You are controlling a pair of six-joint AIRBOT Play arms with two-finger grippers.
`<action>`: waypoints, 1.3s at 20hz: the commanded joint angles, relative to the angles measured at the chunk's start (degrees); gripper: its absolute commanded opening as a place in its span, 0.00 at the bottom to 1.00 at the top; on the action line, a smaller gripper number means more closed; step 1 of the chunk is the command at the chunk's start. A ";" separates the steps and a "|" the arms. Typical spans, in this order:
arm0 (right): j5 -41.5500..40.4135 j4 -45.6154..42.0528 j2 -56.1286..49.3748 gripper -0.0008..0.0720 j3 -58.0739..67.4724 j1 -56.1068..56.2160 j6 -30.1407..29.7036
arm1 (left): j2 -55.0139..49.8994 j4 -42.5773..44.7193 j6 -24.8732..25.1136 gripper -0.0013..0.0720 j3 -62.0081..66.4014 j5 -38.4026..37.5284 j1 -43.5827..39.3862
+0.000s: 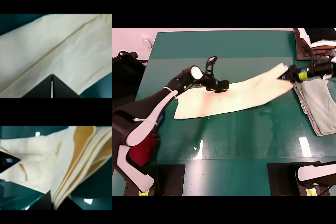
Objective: Fold the shirts.
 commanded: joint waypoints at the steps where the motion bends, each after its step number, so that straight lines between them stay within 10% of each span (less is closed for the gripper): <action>1: 0.24 0.31 5.03 0.03 8.39 6.71 5.18 | -5.79 -0.46 -2.16 0.05 5.16 -1.33 -1.57; 14: -1.38 0.35 -1.14 0.03 22.18 26.60 11.08 | -9.46 -0.72 -1.97 0.05 15.47 -9.31 2.75; 20: -19.10 4.42 -6.38 0.04 22.18 41.86 10.43 | 2.14 13.49 -1.92 0.05 26.40 -20.20 17.03; 23: -29.40 11.28 -12.70 0.50 22.53 50.95 5.75 | 9.88 16.41 -1.57 0.05 26.40 -20.79 23.23; 26: -26.43 7.80 -17.38 0.54 28.22 53.31 4.57 | 13.66 16.72 -1.46 0.05 26.34 -21.35 26.58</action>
